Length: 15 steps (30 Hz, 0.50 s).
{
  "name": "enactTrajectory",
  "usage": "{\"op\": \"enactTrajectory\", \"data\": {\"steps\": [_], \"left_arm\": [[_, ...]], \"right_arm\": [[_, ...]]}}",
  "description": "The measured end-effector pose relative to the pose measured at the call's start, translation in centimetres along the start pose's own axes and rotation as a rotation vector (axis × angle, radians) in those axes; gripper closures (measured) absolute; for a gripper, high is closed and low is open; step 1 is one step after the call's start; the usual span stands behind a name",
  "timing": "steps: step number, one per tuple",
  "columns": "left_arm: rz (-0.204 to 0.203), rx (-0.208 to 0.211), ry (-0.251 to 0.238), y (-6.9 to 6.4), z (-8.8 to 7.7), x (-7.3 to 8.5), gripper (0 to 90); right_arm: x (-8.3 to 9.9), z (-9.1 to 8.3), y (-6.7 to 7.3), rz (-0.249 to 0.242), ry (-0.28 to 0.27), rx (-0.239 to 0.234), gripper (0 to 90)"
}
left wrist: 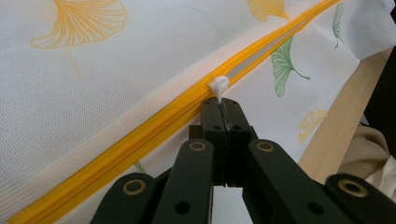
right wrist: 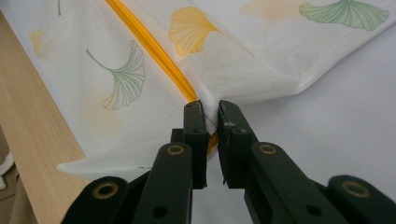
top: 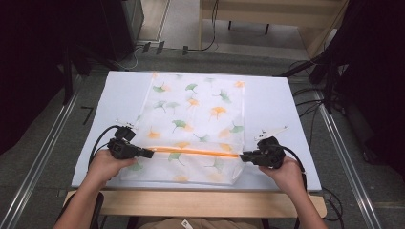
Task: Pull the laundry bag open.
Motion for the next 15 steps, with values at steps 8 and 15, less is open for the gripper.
{"op": "enactTrajectory", "data": {"steps": [8,15], "left_arm": [[-0.026,-0.02,-0.006,0.9,-0.7,0.6,90.0],[-0.031,-0.066,-0.007,1.7,-1.6,1.2,90.0]], "right_arm": [[0.0,-0.1,-0.1,-0.002,-0.001,0.001,84.7],[0.0,-0.1,-0.4,0.009,0.002,0.001,84.6]]}}
Point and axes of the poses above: each handheld gripper's, and its own axes: z roughly forward along the jaws, x roughly out of its underside, y roughly to its left, the point moved 5 cm from there along z, roughly forward along the jaws, and after that the axes turned 1 degree about -z, right-handed, at the moved point
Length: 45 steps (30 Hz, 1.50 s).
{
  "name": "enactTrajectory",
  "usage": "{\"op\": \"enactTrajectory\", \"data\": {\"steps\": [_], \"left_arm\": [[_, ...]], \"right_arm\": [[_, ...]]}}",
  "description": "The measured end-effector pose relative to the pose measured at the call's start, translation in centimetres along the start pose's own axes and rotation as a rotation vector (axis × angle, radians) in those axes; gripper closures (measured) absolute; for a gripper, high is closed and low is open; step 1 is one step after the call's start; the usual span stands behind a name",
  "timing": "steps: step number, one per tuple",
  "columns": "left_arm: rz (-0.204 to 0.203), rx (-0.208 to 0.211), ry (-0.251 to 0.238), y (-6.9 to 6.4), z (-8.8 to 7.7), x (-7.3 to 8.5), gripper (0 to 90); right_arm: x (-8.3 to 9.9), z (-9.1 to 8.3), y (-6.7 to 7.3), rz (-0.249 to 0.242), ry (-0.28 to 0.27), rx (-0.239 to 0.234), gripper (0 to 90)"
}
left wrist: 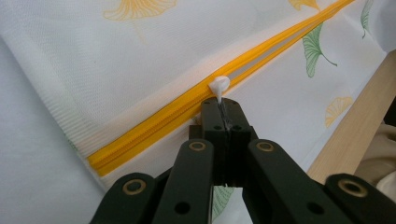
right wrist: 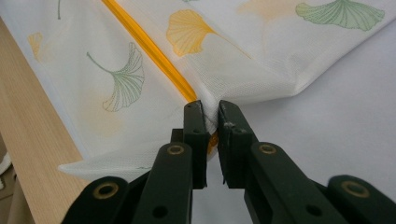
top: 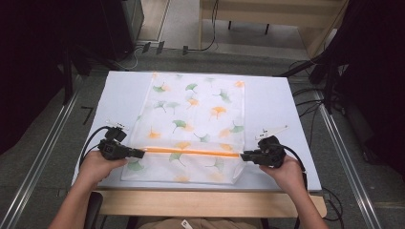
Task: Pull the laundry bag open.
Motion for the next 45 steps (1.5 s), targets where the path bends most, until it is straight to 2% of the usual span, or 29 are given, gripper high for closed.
{"op": "enactTrajectory", "data": {"steps": [16,21,26,31,34,39,40,45], "left_arm": [[-0.01,0.016,-0.014,0.0,-0.2,0.0,90.0],[-0.028,0.052,-0.035,0.0,-0.4,0.0,90.0],[-0.018,0.018,-0.01,0.2,-0.3,0.3,90.0],[-0.023,0.01,-0.02,0.5,-0.6,0.4,90.0],[-0.025,-0.013,-0.026,1.1,-1.0,0.8,90.0],[-0.044,-0.013,-0.04,1.7,-1.6,1.2,90.0],[-0.059,-0.016,-0.047,1.9,-1.9,1.4,90.0],[-0.062,-0.019,-0.052,2.1,-2.0,1.5,90.0]], "right_arm": [[0.1,0.1,-0.2,0.006,0.008,0.001,84.6],[0.0,0.0,-0.2,0.008,0.008,0.003,84.6],[0.0,0.1,-0.3,0.005,0.005,0.001,84.6],[-0.1,0.1,-0.4,0.0,0.009,0.001,84.6],[-0.2,0.2,-0.5,-0.001,0.011,0.002,84.6],[-0.3,0.1,-0.7,0.001,0.006,0.0,84.5],[-0.3,0.1,-0.8,0.001,0.006,0.0,84.6],[-0.3,0.3,-0.7,-0.005,0.014,0.002,84.6]]}}
Point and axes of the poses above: each handheld gripper's, and its own axes: z roughly forward along the jaws, x roughly out of its underside, y roughly to its left, the point moved 5 cm from there along z, roughly forward along the jaws, and after that the axes turned 1 degree about -z, right-handed, at the moved point
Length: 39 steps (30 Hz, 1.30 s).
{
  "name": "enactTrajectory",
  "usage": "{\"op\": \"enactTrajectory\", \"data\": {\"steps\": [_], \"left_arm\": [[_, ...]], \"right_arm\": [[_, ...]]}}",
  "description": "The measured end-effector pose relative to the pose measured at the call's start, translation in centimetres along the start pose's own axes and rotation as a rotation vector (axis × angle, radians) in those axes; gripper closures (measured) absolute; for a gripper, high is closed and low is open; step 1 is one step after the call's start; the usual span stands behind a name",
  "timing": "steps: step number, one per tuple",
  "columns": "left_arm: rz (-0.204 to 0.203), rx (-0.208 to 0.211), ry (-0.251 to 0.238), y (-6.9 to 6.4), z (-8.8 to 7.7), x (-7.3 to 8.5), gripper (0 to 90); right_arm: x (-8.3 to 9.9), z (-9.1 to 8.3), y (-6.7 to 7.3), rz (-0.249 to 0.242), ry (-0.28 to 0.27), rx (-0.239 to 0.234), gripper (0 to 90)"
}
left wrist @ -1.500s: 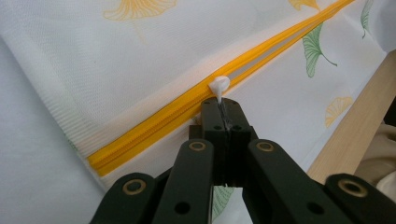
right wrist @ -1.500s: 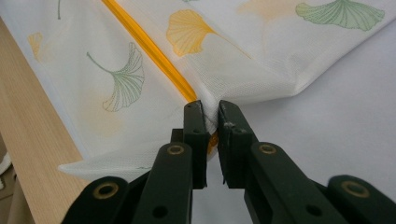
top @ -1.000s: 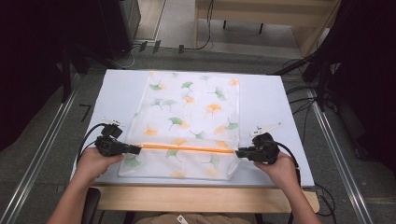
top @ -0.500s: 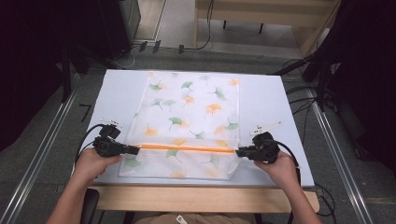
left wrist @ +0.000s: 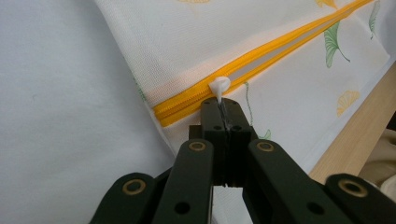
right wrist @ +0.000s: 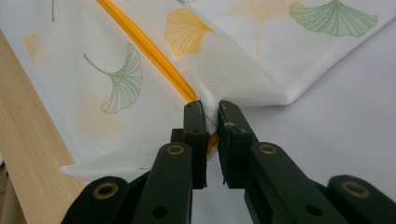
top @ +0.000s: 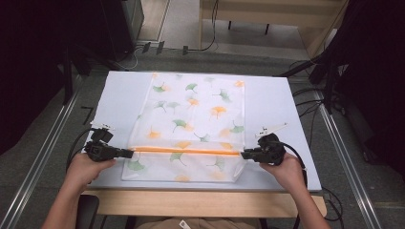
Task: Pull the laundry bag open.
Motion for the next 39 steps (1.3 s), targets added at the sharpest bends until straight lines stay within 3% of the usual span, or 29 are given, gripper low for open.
{"op": "enactTrajectory", "data": {"steps": [39], "left_arm": [[-0.006,0.012,0.017,0.21,-0.19,0.19,90.0]], "right_arm": [[0.14,-0.02,-0.06,0.005,0.002,0.004,84.5]]}}
Point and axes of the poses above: each handheld gripper's, and its own axes: z roughly forward along the jaws, x roughly out of its underside, y roughly to its left, the point moved 5 cm from there along z, roughly forward along the jaws, and after that the axes turned 1 degree about -z, right-handed, at the moved point
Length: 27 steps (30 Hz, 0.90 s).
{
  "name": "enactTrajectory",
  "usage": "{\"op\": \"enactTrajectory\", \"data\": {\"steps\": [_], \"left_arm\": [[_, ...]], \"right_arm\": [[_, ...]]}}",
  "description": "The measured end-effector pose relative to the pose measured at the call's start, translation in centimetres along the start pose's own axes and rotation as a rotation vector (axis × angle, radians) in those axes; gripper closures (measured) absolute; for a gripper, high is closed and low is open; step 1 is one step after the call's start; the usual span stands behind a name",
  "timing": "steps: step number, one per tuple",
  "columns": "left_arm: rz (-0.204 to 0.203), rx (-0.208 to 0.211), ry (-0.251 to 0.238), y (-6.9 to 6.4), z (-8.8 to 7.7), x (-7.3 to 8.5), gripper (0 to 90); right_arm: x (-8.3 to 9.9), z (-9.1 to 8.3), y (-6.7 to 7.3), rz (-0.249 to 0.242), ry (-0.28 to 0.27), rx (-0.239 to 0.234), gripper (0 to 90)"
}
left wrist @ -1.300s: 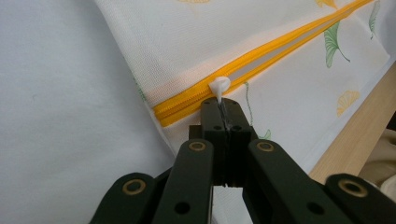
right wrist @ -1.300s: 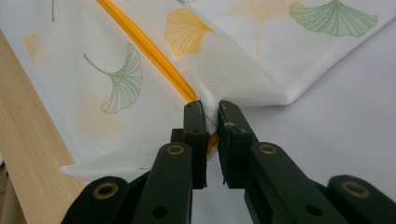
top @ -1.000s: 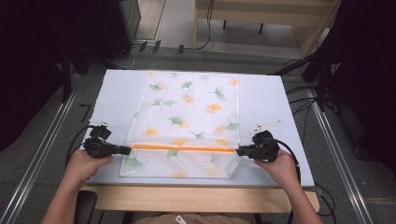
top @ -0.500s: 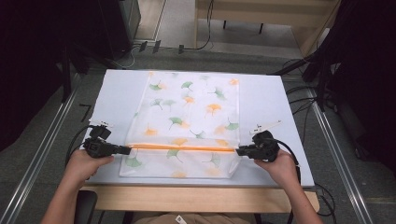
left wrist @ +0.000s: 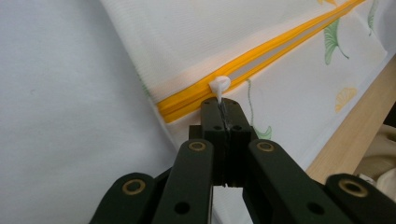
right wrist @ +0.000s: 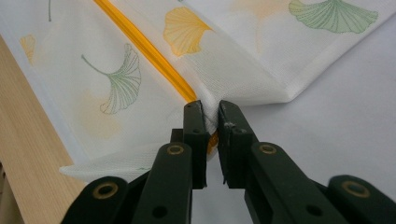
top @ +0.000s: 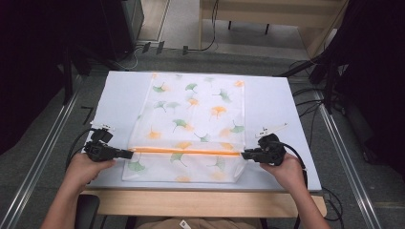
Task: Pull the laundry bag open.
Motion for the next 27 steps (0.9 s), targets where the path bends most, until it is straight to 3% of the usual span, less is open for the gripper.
{"op": "enactTrajectory", "data": {"steps": [8,10,12,27], "left_arm": [[-0.022,-0.013,-0.005,1.0,-0.6,0.5,90.0],[-0.026,-0.053,0.015,1.7,-0.8,0.9,90.0],[-0.019,-0.058,0.019,1.7,-0.8,1.0,90.0],[-0.001,-0.017,0.025,0.7,-0.4,0.8,90.0]], "right_arm": [[0.0,0.0,-0.1,0.0,0.0,0.004,84.5],[0.0,0.0,-0.1,-0.001,-0.001,0.004,84.4],[0.0,0.0,-0.1,0.001,-0.002,0.002,84.4],[0.4,-0.2,-1.2,0.019,-0.006,0.037,83.7]]}}
Point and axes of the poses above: each handheld gripper's, and its own axes: z roughly forward along the jaws, x roughly out of its underside, y roughly to its left, the point moved 5 cm from there along z, roughly forward along the jaws, and after that the axes turned 1 degree about -z, right-handed, at the moved point
